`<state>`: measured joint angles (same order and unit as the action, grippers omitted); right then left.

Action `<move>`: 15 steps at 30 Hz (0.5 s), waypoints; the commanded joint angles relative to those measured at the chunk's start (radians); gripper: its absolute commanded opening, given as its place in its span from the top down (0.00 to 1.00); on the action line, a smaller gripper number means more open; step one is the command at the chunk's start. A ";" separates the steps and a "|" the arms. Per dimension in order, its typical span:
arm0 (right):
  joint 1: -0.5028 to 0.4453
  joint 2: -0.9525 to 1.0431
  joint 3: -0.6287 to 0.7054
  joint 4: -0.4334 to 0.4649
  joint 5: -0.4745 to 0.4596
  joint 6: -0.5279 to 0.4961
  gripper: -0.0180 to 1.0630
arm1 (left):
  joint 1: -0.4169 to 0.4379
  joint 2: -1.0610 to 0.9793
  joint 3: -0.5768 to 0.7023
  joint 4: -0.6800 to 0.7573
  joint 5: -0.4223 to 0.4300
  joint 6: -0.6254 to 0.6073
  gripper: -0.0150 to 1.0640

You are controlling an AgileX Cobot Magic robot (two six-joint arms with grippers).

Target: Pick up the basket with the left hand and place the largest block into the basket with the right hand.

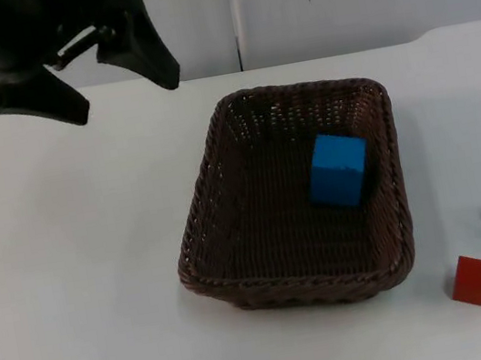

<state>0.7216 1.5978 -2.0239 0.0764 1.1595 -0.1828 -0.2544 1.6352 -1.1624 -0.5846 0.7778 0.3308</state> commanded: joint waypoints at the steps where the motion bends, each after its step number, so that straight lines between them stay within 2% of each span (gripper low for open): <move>1: -0.003 -0.011 -0.004 0.003 0.005 0.013 0.23 | -0.004 -0.052 0.031 0.003 -0.008 0.004 0.18; 7: -0.003 -0.057 0.113 -0.001 -0.062 0.038 0.23 | -0.004 -0.153 0.073 0.005 0.003 0.004 0.18; 11: -0.003 -0.185 0.380 0.003 -0.257 0.067 0.23 | -0.004 -0.280 0.127 0.005 0.000 0.004 0.18; 12: -0.003 -0.185 0.380 0.003 -0.257 0.067 0.23 | -0.004 -0.280 0.127 0.005 0.000 0.004 0.18; 15: -0.003 -0.280 0.546 0.005 -0.374 0.077 0.23 | -0.004 -0.369 0.159 0.013 0.002 0.004 0.18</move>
<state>0.7216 1.3885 -1.5831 0.0782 0.8847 -0.1222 -0.2544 1.3309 -1.0271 -0.5767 0.7755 0.3323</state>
